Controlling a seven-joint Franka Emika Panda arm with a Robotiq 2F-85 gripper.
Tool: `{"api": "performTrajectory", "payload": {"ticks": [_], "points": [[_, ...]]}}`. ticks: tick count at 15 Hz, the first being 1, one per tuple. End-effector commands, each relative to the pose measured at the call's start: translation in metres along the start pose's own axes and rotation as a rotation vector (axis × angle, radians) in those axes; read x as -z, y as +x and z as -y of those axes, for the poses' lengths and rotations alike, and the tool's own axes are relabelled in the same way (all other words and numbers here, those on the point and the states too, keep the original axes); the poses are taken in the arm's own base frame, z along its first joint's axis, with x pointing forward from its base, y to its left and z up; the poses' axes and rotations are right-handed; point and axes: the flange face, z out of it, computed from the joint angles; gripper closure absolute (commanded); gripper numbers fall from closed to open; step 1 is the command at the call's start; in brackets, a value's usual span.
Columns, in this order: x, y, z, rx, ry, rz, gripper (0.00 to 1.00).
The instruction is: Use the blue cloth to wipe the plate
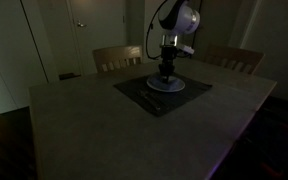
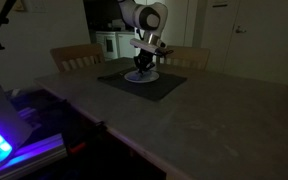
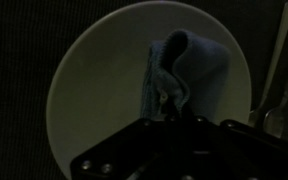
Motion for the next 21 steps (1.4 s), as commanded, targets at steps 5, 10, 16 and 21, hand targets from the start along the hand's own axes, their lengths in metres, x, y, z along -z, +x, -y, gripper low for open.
{"api": "performTrajectory", "payload": {"ticks": [5,10,16,21], "points": [[-0.018,-0.007,0.000,0.141,0.142,0.135,0.98],[-0.018,-0.017,-0.023,0.045,0.058,0.185,0.98],[-0.010,-0.015,-0.046,-0.092,-0.106,0.178,0.98],[-0.010,-0.006,-0.046,-0.171,-0.180,0.141,0.98]]}}
